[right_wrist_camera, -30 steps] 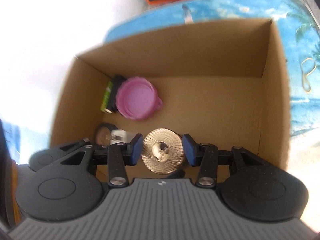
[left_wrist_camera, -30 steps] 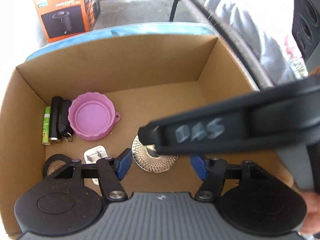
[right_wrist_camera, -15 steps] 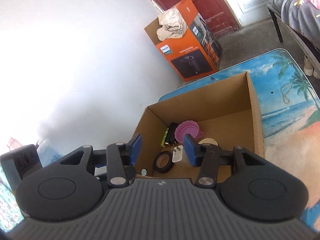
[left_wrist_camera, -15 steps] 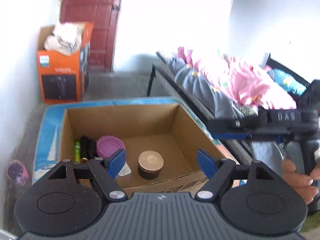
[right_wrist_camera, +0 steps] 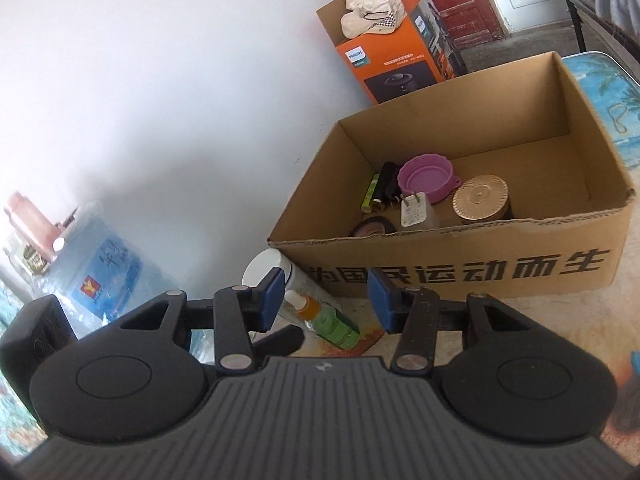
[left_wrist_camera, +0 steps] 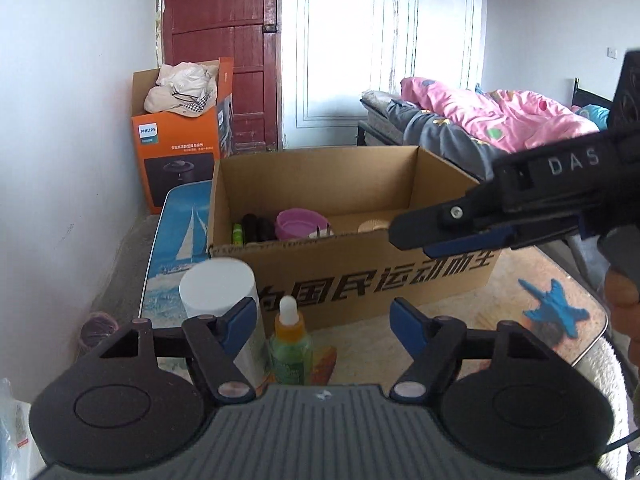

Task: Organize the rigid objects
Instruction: 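Open the right tool and withdraw it from the box, then grasp the green dropper bottle by its orange cap with the right tool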

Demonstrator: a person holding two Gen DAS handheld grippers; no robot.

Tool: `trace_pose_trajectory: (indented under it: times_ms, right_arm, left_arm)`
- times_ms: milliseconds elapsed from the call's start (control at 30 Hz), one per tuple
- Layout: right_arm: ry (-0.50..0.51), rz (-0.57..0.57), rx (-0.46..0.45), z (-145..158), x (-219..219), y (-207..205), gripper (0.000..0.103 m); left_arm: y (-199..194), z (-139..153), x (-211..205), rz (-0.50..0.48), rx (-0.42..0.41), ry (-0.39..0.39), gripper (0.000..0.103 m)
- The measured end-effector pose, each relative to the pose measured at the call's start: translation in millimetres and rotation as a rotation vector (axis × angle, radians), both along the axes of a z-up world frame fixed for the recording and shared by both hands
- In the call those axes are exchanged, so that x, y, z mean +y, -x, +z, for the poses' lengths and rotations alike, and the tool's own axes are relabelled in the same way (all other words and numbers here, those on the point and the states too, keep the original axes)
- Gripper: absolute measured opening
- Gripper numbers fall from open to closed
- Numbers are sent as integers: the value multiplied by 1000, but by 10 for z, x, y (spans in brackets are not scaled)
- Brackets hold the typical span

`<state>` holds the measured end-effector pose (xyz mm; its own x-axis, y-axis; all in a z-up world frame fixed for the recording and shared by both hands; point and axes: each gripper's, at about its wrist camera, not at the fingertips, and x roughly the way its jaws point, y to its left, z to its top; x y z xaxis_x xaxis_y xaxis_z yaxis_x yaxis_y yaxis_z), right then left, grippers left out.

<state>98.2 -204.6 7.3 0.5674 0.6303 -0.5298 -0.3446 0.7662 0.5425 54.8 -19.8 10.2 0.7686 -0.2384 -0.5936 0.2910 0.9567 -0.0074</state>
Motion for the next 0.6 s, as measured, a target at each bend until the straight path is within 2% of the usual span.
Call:
trace_pose_trajectory:
  times_ms: [100, 300, 500, 600]
  right_arm:
    - [71, 60, -31, 6, 270, -71, 46]
    - [172, 130, -57, -78, 624, -196, 42]
    - [229, 180, -59, -230, 819, -315, 36]
    - [243, 184, -41, -304, 868, -384, 28]
  left_arm:
    - [-12, -183, 16, 7, 21, -14, 68]
    - [-59, -479, -17, 25, 52, -103, 52]
    - [-141, -675, 28, 25, 85, -110, 42]
    - [-202, -763, 9, 29, 100, -103, 40]
